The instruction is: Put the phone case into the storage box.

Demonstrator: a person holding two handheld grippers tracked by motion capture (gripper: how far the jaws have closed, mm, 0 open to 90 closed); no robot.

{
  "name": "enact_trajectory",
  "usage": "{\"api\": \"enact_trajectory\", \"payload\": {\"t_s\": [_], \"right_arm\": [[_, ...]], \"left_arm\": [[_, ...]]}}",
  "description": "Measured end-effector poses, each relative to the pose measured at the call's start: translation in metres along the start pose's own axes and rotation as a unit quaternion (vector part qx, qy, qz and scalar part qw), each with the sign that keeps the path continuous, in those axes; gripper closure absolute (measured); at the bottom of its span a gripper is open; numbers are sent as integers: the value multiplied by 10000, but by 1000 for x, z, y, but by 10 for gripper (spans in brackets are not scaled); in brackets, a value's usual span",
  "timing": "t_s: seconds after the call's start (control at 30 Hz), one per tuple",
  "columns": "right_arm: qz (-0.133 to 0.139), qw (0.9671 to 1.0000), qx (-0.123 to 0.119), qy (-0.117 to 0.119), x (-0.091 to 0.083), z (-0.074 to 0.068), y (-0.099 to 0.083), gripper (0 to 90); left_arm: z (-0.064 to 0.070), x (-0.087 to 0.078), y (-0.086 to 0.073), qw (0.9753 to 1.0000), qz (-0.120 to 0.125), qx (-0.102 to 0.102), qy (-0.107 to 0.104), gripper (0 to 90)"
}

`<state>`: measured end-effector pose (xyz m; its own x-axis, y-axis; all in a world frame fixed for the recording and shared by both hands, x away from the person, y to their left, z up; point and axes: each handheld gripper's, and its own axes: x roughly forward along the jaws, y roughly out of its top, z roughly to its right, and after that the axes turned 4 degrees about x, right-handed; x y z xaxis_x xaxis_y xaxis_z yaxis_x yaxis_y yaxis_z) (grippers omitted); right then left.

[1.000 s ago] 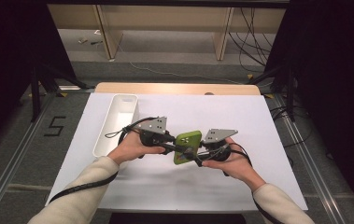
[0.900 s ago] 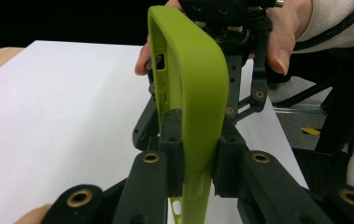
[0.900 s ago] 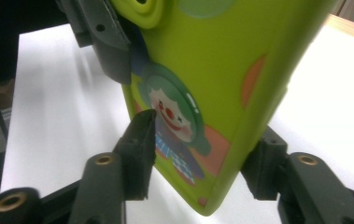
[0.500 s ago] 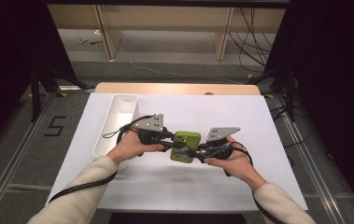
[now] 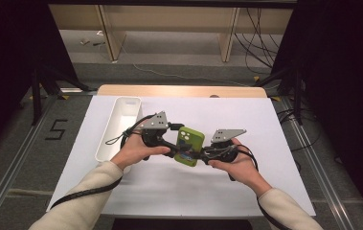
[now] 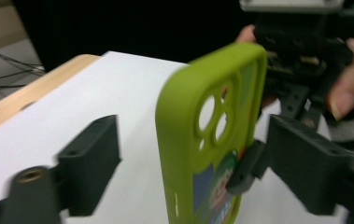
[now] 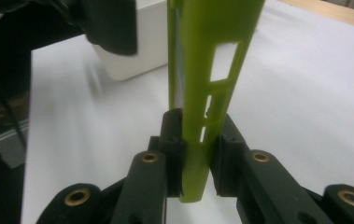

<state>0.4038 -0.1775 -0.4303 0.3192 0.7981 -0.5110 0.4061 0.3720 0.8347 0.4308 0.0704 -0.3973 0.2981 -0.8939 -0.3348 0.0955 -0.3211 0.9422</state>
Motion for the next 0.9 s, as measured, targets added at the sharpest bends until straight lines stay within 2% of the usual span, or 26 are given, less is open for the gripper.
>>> {"api": "enact_trajectory", "payload": {"t_s": [0.13,0.27,0.33,0.37,0.67,0.9], "right_arm": [[14,9997,-31,-249,4,-3,2,778],[77,9988,19,-475,6,-5,4,778],[102,9982,65,-580,7,-5,4,778],[112,9978,111,-639,8,-5,4,778],[160,9955,233,-901,11,-5,6,778],[158,9933,304,-1105,14,-6,5,777]], "left_arm": [[3,1,4,9993,137,-77,343,81],[5,2,5,9980,188,-136,595,5],[6,3,5,9976,192,-147,642,0],[8,4,6,9968,228,-173,744,0],[13,10,6,9937,276,-239,1062,0],[18,16,6,9928,289,-204,1140,0]]}}
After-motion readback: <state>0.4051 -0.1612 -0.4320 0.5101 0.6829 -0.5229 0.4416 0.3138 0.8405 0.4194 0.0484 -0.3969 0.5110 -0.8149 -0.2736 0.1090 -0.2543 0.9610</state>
